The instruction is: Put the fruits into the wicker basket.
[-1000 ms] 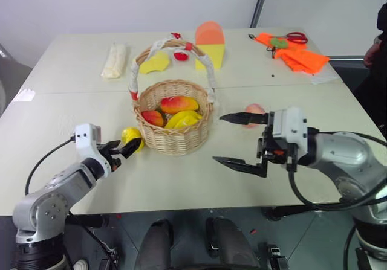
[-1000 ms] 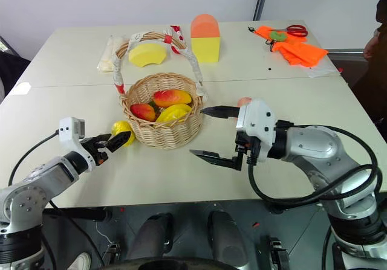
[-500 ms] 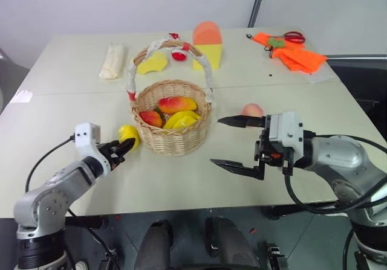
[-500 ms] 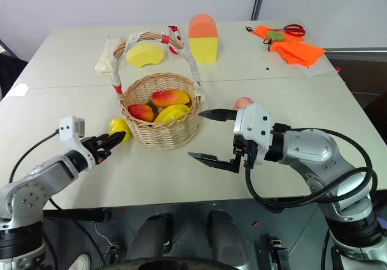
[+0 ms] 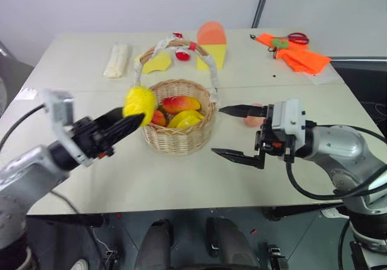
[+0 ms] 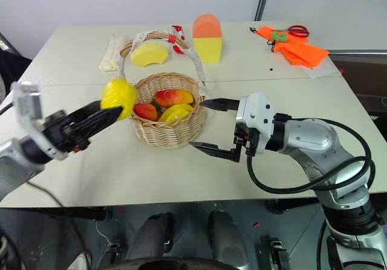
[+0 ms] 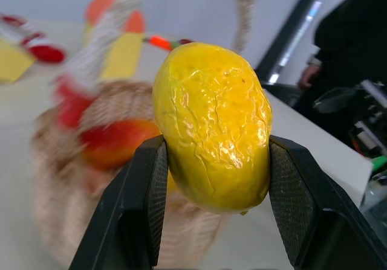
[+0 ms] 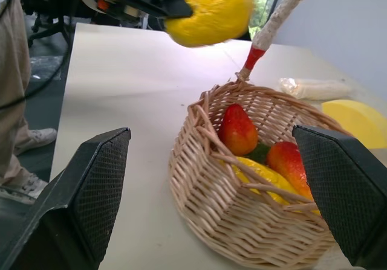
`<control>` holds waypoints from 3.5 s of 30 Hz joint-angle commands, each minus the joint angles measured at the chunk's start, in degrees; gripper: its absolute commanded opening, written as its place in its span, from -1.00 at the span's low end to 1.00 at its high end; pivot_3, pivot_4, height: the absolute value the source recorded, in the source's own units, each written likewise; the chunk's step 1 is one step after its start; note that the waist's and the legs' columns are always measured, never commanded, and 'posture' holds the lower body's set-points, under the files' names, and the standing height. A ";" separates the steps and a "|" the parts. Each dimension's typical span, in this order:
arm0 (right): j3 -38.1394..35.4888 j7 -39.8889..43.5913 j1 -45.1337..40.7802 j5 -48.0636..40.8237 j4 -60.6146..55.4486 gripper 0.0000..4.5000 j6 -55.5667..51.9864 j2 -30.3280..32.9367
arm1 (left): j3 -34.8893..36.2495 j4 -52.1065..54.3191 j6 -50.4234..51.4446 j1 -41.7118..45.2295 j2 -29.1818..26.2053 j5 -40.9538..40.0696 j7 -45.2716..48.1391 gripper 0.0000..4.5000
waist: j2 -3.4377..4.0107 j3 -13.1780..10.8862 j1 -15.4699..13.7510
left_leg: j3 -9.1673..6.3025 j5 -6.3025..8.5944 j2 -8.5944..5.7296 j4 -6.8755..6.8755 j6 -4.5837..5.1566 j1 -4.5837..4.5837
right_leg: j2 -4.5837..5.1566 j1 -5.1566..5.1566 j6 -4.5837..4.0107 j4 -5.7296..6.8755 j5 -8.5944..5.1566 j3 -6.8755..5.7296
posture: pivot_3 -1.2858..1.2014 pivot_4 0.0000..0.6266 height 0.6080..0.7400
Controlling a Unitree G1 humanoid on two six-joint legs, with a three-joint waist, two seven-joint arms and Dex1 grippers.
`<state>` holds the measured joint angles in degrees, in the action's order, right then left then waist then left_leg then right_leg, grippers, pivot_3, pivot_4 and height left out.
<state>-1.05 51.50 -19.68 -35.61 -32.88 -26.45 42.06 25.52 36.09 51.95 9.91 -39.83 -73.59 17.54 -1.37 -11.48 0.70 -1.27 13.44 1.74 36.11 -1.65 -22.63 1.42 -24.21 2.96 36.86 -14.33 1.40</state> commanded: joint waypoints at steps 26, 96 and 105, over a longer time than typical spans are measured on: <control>1.75 -30.52 -9.46 24.30 29.79 1.00 -0.32 -13.00 | -15.30 0.40 -19.01 -0.46 0.24 28.71 17.82 0.99 | -0.05 0.01 0.21 | -0.03 0.03 0.09 -0.02 0.08 0.00 | -0.29 -0.13 -0.05 0.22 0.03 0.12 | 0.03 -0.52 0.95; 2.85 -28.67 -13.37 14.94 20.27 0.97 -4.27 -26.91 | -13.03 -5.56 -28.74 -6.78 5.47 32.11 24.15 1.00 | -0.04 0.01 0.45 | -0.13 0.07 0.52 0.01 0.16 -0.01 | -0.81 -0.34 -0.30 0.27 0.19 0.08 | 0.03 -0.52 0.95; 1.71 -29.05 -13.86 14.38 21.66 -0.49 -3.98 -29.38 | -13.04 -4.14 -29.16 -8.38 6.01 32.18 23.63 1.00 | -0.04 0.01 0.36 | -0.12 0.11 0.54 -0.04 0.23 -0.20 | -0.78 -0.44 -0.09 0.26 0.30 0.08 | 0.03 -0.52 0.95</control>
<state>1.90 22.76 -32.66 -20.91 -9.05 -31.55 12.87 12.05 29.80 23.63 1.97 -33.79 -41.42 41.12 -1.40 -11.47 1.06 -1.39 13.54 2.28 36.07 -1.42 -22.82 0.63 -24.65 2.81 37.12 -14.06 1.47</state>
